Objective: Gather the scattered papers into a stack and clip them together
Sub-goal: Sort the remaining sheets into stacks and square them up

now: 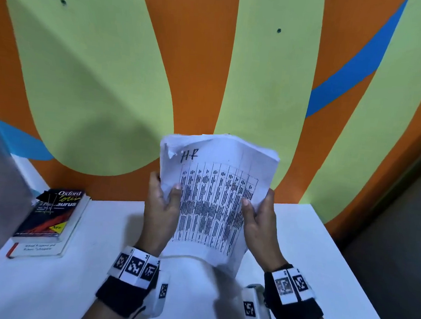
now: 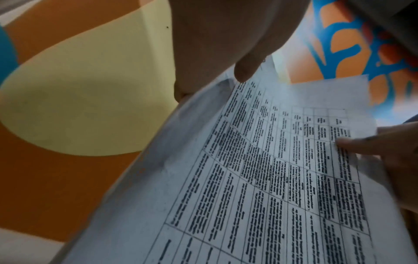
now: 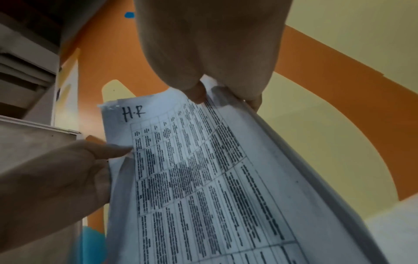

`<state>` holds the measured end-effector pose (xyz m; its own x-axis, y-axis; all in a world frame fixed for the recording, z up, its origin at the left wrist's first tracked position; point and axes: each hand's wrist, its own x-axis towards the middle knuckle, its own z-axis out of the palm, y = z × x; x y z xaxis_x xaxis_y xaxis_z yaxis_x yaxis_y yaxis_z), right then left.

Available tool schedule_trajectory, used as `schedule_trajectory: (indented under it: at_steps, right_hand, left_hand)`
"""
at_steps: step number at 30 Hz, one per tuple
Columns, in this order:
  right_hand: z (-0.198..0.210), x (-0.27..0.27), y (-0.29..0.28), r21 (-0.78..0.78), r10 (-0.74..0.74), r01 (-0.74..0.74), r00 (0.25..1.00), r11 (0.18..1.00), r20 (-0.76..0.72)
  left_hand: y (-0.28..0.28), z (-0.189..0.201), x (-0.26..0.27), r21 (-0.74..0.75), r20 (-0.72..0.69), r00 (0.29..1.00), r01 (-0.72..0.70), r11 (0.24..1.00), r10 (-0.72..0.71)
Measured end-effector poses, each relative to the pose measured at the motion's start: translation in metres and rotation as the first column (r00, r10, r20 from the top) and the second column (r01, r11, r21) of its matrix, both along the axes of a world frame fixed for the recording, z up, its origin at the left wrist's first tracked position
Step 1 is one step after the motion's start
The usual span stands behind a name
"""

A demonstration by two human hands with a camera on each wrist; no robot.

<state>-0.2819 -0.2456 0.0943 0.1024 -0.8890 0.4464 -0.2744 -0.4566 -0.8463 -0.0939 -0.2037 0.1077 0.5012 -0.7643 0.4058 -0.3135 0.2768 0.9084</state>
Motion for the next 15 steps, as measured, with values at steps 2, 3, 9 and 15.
schedule_trajectory:
  at_steps: [2, 3, 9, 15]
  right_hand:
    - [-0.009, 0.0, -0.002, 0.026, -0.012, 0.013, 0.998, 1.0, -0.054]
    - [-0.012, 0.0, -0.003, 0.04, -0.029, 0.032, 0.997, 0.999, -0.067]
    - [-0.018, 0.003, 0.0, 0.035, -0.071, 0.072, 0.997, 0.997, -0.018]
    - [-0.013, 0.031, 0.007, 0.043, 0.056, -0.057, 0.998, 0.997, 0.023]
  left_hand:
    - [-0.004, -0.012, 0.001, 0.114, -0.013, 0.999, 0.032, 0.993, -0.031]
    - [-0.006, -0.019, 0.003, 0.143, -0.034, 0.999, 0.044, 0.989, -0.04]
    - [0.006, -0.021, 0.009, 0.173, -0.084, 0.995, 0.064, 0.983, -0.05]
    - [0.047, 0.01, 0.047, 0.228, -0.102, 0.983, 0.174, 0.958, -0.155]
